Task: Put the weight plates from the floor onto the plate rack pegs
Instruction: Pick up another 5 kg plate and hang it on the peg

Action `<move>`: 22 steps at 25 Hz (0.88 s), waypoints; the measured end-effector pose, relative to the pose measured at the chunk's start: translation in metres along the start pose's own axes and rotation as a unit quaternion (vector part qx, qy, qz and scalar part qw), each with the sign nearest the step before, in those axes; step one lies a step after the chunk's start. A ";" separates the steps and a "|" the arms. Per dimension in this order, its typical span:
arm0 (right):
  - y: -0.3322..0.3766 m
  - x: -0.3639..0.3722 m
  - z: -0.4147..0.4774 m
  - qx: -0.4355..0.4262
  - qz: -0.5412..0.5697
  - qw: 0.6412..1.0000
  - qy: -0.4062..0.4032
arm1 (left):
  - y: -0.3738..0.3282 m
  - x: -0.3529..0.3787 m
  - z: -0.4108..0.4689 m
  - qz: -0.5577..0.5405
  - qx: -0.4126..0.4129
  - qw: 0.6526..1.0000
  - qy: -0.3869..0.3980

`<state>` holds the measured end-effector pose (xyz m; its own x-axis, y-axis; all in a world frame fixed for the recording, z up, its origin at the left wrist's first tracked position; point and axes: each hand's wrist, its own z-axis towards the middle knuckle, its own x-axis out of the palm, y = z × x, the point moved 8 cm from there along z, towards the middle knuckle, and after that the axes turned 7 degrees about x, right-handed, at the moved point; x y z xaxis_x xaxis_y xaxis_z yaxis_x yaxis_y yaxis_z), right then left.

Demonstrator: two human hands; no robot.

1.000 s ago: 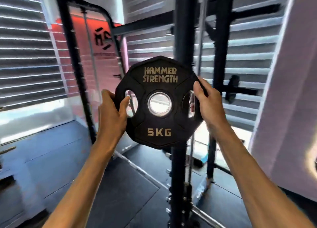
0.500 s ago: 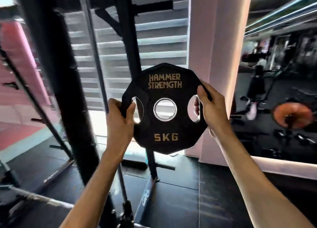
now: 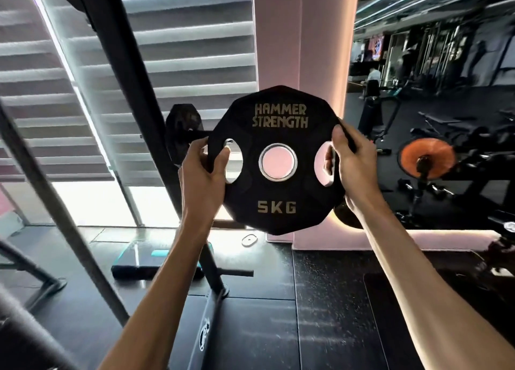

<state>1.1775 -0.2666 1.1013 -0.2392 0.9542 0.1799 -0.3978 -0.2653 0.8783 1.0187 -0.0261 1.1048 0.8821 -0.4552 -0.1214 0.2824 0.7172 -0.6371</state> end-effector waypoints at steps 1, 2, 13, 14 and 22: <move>-0.009 0.004 0.012 0.000 -0.003 1.000 -0.004 | 0.013 0.010 0.010 0.001 0.004 1.000 0.004; -0.018 0.009 0.025 0.002 -0.002 1.000 -0.008 | 0.025 0.018 0.019 0.003 0.006 1.000 0.004; -0.112 0.053 0.119 0.007 0.021 1.000 -0.004 | 0.118 0.075 0.080 0.021 -0.013 0.999 0.032; -0.116 0.056 0.125 0.010 0.018 1.000 -0.002 | 0.124 0.078 0.084 0.024 -0.013 0.999 0.032; -0.156 0.097 0.167 0.025 0.009 0.999 0.032 | 0.170 0.084 0.107 0.060 -0.039 0.997 0.003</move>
<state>1.3638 -0.1095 1.0559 -0.3030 0.9380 0.1681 -0.3493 -0.2735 0.8962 1.1810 0.1147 1.0678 0.9053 -0.3724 -0.2043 0.1449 0.7228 -0.6757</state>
